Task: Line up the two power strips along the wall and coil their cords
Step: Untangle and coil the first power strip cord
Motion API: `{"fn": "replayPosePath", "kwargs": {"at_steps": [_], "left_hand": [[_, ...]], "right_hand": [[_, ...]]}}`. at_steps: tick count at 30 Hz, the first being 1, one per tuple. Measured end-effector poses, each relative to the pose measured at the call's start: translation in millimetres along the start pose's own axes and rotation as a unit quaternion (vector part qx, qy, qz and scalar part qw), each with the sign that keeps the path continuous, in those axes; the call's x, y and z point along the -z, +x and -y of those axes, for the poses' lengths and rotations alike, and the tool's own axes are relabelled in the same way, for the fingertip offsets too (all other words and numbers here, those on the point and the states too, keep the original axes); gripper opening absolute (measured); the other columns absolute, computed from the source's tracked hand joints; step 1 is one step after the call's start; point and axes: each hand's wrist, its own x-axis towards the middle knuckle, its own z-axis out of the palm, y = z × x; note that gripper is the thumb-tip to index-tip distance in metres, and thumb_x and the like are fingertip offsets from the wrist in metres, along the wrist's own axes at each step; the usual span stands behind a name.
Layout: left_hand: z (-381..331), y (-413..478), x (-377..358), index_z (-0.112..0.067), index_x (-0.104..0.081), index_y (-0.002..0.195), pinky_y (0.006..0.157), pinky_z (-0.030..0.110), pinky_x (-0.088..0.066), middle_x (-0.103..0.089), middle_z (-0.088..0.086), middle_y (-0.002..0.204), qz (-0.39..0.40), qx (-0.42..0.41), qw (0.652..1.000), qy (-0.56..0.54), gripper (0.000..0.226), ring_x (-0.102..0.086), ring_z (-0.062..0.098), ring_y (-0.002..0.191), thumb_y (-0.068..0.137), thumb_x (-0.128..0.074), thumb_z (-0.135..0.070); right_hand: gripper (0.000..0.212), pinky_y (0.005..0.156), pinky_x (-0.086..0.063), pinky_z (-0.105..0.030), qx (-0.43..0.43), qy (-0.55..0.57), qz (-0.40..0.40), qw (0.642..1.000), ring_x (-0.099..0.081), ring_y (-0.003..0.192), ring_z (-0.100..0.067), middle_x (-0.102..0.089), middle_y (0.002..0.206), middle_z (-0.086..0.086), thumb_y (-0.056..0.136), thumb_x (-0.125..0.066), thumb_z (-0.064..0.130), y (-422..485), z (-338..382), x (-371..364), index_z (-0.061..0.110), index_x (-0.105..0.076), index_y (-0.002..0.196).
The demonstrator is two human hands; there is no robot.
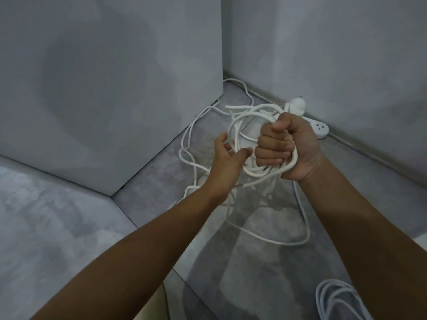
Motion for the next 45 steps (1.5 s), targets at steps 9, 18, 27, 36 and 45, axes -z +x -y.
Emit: {"fn": "replayPosePath", "kwargs": {"at_steps": [9,18,27,36,45], "left_hand": [[-2,-6,5,-0.007,-0.05,0.125,0.086,0.044,-0.051,-0.061,0.019,0.108,0.219,0.164,0.959,-0.073,0.062,-0.062,0.028,0.1,0.072,-0.06,-0.037],[3,3,-1,-0.004,-0.054,0.108,0.06,0.031,-0.047,-0.054,0.02,0.089,0.141,0.153,0.972,-0.11,0.037,-0.057,0.024,0.067,0.072,-0.058,-0.008],[28,27,23,-0.009,-0.04,0.119,0.054,0.031,-0.042,-0.052,0.008,0.077,-0.051,0.137,0.989,0.005,0.034,-0.052,0.019,0.06,0.09,-0.057,-0.01],[19,21,10,-0.007,-0.065,0.107,0.067,0.038,-0.058,-0.072,0.01,0.085,0.007,0.111,0.985,0.131,0.086,-0.07,0.025,0.072,0.065,-0.045,-0.08],[31,-17,17,-0.018,-0.066,0.081,0.071,0.043,-0.057,-0.07,0.003,0.071,0.043,-0.072,0.921,0.38,0.068,-0.068,0.021,0.068,0.086,-0.028,-0.074]], "right_hand": [[0.027,0.046,-0.024,-0.025,-0.018,-0.001,-0.014,1.0,-0.018,0.038,-0.009,-0.022,0.039,0.004,0.078,-0.045,0.013,-11,4,-12,0.014,-0.038,0.053],[0.028,0.05,-0.032,-0.025,-0.019,-0.023,-0.035,0.999,-0.034,0.045,-0.013,-0.036,0.045,0.0,0.077,-0.054,0.013,-8,2,9,0.016,-0.039,0.053],[0.025,0.081,-0.056,-0.035,0.012,-0.13,-0.394,0.91,-0.063,0.067,-0.023,-0.059,0.059,-0.007,0.089,-0.054,0.015,2,-9,18,0.009,-0.058,0.066],[0.027,0.041,-0.036,-0.02,0.16,-0.137,-0.591,0.779,-0.032,0.031,-0.008,-0.036,0.037,0.005,0.085,-0.057,0.016,23,-13,18,0.015,-0.046,0.061],[0.029,0.033,-0.027,-0.013,0.272,-0.049,-0.624,0.731,-0.026,0.022,-0.01,-0.032,0.029,0.005,0.088,-0.054,0.009,24,7,33,0.012,-0.042,0.062]]}}
